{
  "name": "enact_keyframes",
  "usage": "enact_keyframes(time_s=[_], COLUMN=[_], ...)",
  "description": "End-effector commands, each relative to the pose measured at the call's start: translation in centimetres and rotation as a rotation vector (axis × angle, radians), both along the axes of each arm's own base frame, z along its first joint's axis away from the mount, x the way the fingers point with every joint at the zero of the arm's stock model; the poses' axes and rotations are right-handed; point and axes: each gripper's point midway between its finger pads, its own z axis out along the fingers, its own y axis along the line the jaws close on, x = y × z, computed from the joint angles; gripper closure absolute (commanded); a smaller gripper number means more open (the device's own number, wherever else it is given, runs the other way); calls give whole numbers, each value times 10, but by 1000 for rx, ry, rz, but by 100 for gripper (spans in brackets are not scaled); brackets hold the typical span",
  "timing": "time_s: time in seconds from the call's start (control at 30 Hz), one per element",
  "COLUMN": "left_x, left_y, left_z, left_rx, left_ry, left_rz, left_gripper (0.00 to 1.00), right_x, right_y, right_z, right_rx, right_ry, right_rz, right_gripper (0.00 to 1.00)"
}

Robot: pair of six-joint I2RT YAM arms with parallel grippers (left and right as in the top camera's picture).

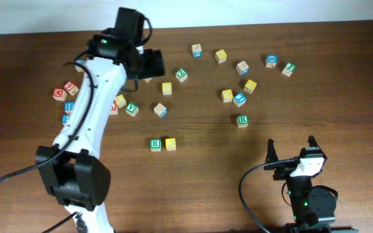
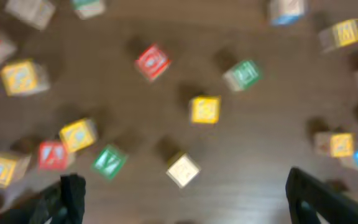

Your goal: Spell out RSS

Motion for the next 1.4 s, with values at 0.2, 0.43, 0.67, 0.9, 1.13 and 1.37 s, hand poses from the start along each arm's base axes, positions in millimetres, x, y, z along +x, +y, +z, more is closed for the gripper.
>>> enact_keyframes(time_s=[0.2,0.43,0.67,0.9,1.13,1.37], left_x=[28,39,43,45,38,38], left_y=[-38,-48,-49,-50,-52,-52], left_z=[-87,-141,-168,-169,-193,-195], left_rx=[74,95,102,99,116,117], left_ry=[58,95,116,109,159,161], left_rz=[-87,-98,-98,-98,-108,-108], left_gripper=[5,13,32,47,44,47], right_x=[0,0,0,0,0,0], right_y=[-3,-3,-3,-3,-3,-3], right_z=[-3,-3,-3,-3,-3,-3], right_rx=[4,4,4,4,4,4], right_ry=[7,7,7,7,7,7], right_rz=[-16,-16,-16,-16,-16,-16], right_gripper=[2,2,2,2,2,2])
